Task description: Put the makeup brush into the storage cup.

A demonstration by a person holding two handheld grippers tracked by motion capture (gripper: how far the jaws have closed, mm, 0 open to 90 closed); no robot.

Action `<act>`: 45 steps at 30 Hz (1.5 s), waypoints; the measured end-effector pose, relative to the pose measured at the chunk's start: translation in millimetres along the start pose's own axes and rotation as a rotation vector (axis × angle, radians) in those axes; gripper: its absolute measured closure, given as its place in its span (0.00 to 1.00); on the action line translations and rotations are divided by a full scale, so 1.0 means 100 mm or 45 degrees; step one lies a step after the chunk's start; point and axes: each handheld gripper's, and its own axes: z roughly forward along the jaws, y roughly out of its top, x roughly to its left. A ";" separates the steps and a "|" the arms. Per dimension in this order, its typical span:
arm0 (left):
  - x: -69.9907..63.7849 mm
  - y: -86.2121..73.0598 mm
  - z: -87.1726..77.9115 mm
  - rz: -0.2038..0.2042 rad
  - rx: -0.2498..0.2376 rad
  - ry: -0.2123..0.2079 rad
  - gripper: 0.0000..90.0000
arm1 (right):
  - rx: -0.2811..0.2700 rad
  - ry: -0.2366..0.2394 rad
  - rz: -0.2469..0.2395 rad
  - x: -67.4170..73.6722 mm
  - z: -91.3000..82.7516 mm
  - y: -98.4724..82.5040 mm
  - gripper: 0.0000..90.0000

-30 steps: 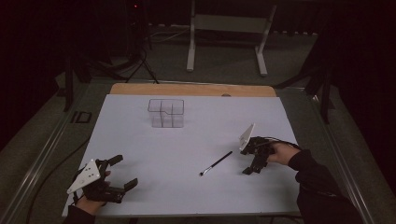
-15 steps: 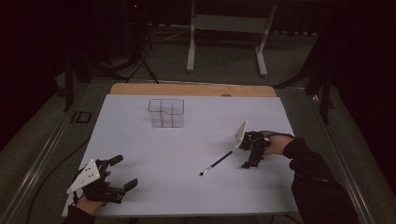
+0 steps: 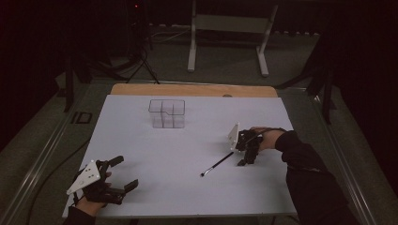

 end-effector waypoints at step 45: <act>0.00 -0.01 0.00 -0.019 -0.010 -0.014 0.01 | 0.217 0.056 -0.366 -0.15 0.18 0.44 0.93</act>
